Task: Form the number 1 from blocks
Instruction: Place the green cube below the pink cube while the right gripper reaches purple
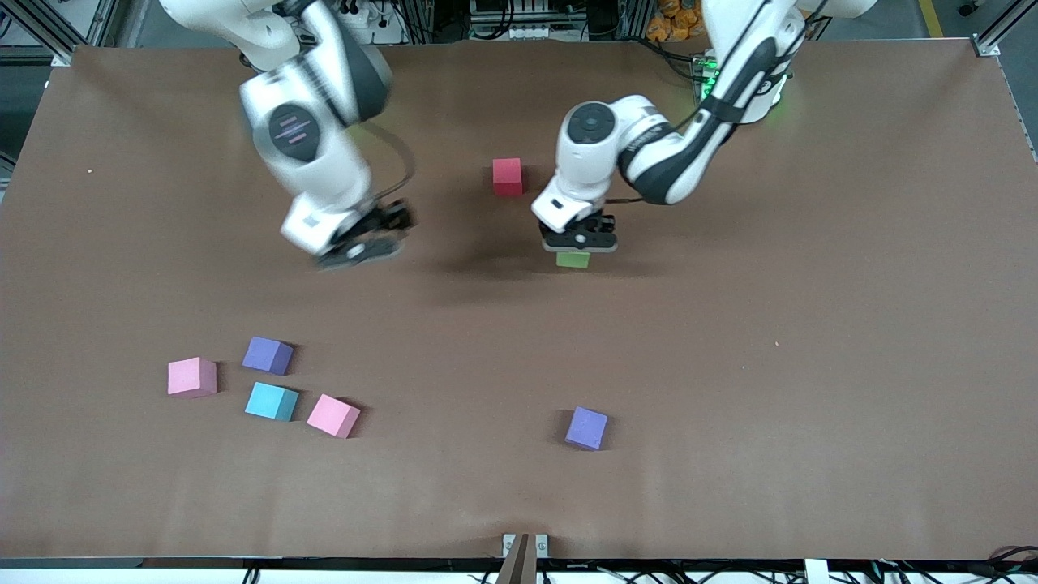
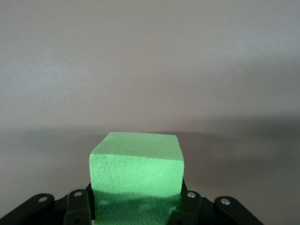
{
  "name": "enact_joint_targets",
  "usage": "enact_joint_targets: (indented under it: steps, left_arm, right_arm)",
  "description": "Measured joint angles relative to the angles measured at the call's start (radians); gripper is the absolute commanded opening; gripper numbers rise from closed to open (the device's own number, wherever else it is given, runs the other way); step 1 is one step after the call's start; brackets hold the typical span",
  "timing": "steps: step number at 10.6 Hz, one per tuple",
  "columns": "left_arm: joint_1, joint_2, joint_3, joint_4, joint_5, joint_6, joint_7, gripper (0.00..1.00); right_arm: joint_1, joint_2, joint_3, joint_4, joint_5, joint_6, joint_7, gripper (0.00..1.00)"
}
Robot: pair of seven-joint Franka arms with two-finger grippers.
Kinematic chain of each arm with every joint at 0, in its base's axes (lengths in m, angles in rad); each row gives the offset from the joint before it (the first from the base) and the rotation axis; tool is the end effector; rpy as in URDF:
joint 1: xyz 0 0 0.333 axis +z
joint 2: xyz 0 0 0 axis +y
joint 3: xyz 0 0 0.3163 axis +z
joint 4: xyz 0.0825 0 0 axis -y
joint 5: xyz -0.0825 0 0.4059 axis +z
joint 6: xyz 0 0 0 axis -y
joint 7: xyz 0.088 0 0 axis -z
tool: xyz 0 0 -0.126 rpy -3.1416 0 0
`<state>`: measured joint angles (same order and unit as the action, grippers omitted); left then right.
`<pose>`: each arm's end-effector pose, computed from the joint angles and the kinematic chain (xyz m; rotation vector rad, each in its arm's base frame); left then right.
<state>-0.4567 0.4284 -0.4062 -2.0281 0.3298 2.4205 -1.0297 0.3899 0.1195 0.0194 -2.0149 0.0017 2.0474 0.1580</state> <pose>0.4051 -0.4633 0.2156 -3.1205 0.0739 -0.0808 0.5353 0.2322 0.3569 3.0937 0.3894 -0.1319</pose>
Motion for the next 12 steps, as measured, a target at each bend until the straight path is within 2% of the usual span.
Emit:
enact_joint_targets:
  steps: [2,5,9,12]
  left_arm:
    - [-0.064,0.110,0.001,0.159,0.000,-0.128,-0.053,0.00]
    - [-0.112,0.220,0.002,0.275,0.000,-0.145,-0.126,0.00]
    - [-0.178,0.232,0.000,0.313,0.000,-0.152,-0.194,0.00]
    - [-0.237,0.244,0.000,0.312,0.000,-0.166,-0.222,0.00]
  right_arm:
    - [-0.173,0.047,-0.002,0.040,-0.023,0.033,-0.179,1.00]
    - [-0.358,0.165,-0.002,0.071,-0.024,0.184,-0.230,1.00]
    - [-0.425,0.346,-0.001,0.197,-0.024,0.240,-0.189,1.00]
    - [-0.428,0.411,0.001,0.295,-0.024,0.232,-0.155,1.00]
